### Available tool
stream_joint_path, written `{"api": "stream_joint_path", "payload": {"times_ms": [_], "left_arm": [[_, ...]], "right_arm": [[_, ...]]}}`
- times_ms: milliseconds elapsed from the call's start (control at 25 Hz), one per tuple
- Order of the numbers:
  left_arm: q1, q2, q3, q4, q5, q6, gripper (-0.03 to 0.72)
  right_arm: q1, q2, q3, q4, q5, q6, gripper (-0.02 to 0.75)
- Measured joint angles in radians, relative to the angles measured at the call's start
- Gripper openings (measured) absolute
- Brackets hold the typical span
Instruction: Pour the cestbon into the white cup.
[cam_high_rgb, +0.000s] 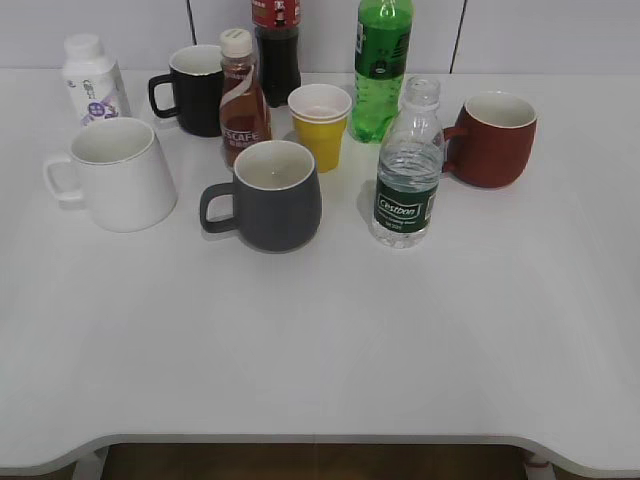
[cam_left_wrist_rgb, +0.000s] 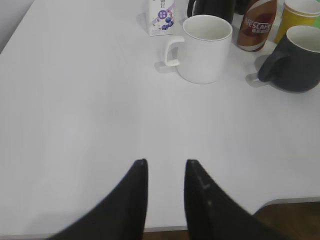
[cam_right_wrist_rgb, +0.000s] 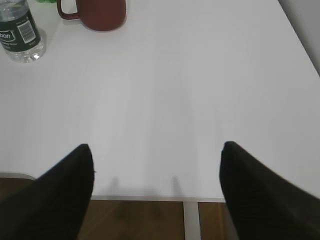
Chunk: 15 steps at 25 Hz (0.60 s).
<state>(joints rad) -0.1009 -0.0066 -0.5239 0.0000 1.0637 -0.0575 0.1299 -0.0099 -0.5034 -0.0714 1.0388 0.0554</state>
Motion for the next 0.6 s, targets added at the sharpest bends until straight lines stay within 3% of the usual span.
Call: {"api": "stream_joint_path", "payload": {"times_ms": [600], "left_arm": [[0.0,0.0,0.0,0.0,0.0,0.0,0.188]], "right_arm": [[0.0,0.0,0.0,0.0,0.0,0.0,0.588]]}}
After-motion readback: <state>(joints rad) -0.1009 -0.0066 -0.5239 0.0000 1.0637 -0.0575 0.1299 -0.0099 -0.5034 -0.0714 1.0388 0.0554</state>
